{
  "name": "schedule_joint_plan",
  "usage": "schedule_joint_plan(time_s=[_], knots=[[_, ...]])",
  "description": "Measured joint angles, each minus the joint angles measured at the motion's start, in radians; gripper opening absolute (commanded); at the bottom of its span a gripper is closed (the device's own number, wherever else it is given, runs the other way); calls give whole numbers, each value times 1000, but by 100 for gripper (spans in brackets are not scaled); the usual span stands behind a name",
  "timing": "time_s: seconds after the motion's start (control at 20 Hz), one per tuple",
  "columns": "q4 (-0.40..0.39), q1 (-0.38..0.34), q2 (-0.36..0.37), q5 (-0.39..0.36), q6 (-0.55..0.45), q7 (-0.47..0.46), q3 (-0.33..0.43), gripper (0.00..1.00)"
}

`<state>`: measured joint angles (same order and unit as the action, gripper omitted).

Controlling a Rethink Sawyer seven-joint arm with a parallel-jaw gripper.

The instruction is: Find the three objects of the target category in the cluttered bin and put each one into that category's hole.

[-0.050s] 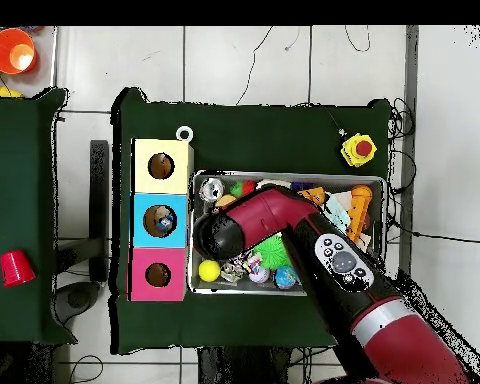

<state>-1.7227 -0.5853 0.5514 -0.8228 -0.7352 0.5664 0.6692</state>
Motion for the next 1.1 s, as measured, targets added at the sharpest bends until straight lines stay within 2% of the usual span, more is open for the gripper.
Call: schedule_joint_plan(time_s=[0.2, 0.65, 1.1], knots=[[-11, -4, -17, -32, 0, -2, 3, 100], [-92, -12, -32, -61, 0, -2, 22, 100], [-115, -14, -50, -97, 1, -2, 55, 100]])
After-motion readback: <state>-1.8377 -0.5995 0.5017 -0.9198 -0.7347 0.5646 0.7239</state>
